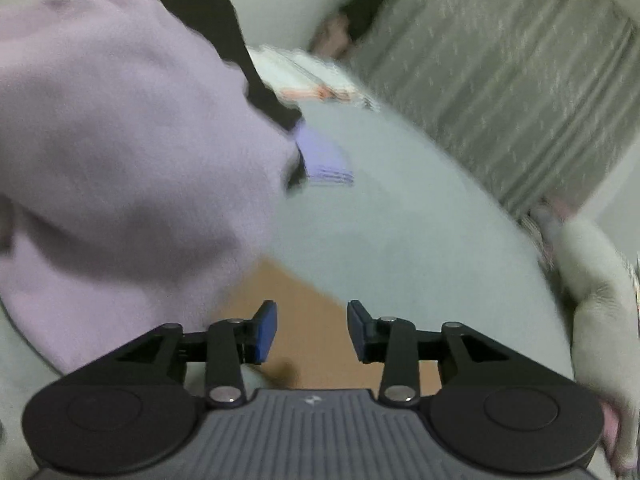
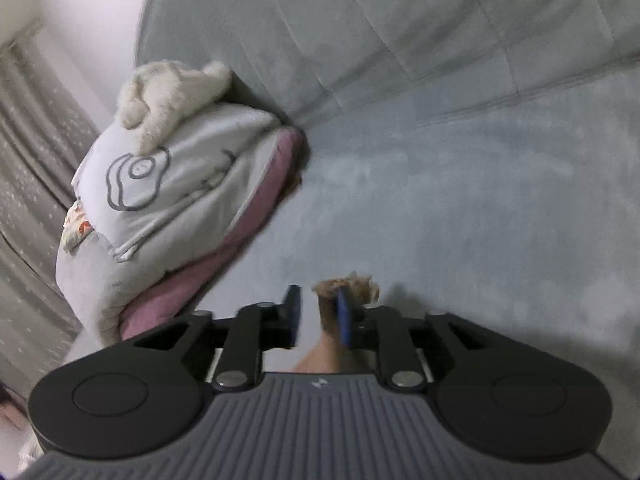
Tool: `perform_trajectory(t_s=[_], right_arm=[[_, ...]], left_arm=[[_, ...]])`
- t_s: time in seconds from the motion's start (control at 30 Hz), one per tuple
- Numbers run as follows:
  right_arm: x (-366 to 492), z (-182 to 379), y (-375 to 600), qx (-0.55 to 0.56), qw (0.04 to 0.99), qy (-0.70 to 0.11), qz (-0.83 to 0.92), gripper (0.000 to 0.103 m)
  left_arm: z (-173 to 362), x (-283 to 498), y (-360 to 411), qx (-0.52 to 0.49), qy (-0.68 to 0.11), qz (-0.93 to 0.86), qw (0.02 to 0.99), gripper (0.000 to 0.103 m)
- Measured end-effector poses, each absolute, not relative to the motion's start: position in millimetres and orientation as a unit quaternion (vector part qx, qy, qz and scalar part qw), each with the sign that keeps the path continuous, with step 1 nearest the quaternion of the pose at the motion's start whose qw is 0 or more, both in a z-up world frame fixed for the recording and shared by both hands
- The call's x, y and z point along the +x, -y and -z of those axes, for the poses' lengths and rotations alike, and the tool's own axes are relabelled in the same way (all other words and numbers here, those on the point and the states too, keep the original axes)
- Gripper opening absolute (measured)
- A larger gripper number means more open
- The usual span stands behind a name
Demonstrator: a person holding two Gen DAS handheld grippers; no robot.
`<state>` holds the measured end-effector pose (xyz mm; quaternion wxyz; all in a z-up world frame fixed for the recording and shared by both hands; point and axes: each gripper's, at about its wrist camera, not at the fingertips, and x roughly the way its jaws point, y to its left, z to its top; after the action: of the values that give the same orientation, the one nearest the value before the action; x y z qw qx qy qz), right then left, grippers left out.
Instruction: Fold clothes
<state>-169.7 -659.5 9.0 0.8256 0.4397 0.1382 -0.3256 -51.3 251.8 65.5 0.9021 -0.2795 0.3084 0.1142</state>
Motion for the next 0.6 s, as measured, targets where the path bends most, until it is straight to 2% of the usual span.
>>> perform_trajectory(t_s=[0.03,0.1,0.17,0.23,0.3,0.4,0.53,0.57,0.6], right_arm=[[-176.2,-6.3,663.1,0.456,0.813,-0.131,0.337,0.027],[-185.8,-4.1,668.1,0.465,0.801,-0.122,0.357,0.029],[-190.6,2.7,672.6,0.477,0.792,-0.130,0.358,0.035],[-193.7,17.7,677.9,0.513,0.775,-0.149,0.337,0.051],[-193.7,39.3,681.1,0.563,0.748,-0.174,0.305,0.059],[-197.3,56.3,682.9,0.598,0.731,-0.163,0.286,0.060],[-192.3,66.8,687.2,0.601,0.740,-0.136,0.268,0.062],[-190.1,69.0,688.4,0.599,0.744,-0.132,0.265,0.061],[-186.4,69.1,688.3,0.589,0.751,-0.135,0.266,0.054]], left_arm=[[-64.4,-51.6,-246.7,-0.273,-0.311,-0.109,0.904,0.038],[-61.9,-47.5,-229.3,-0.248,-0.329,-0.089,0.907,0.046],[-56.0,-47.4,-220.1,-0.245,-0.348,-0.082,0.901,0.050],[-50.8,-42.9,-216.2,-0.249,-0.363,-0.079,0.894,0.050],[-43.2,-35.1,-218.9,-0.277,-0.374,-0.077,0.882,0.054],[-39.6,-31.7,-219.3,-0.285,-0.369,-0.074,0.882,0.059],[-32.6,-33.4,-228.8,-0.312,-0.354,-0.080,0.878,0.059],[-30.0,-31.6,-234.1,-0.318,-0.348,-0.086,0.878,0.059],[-29.7,-20.1,-239.3,-0.322,-0.344,-0.091,0.877,0.059]])
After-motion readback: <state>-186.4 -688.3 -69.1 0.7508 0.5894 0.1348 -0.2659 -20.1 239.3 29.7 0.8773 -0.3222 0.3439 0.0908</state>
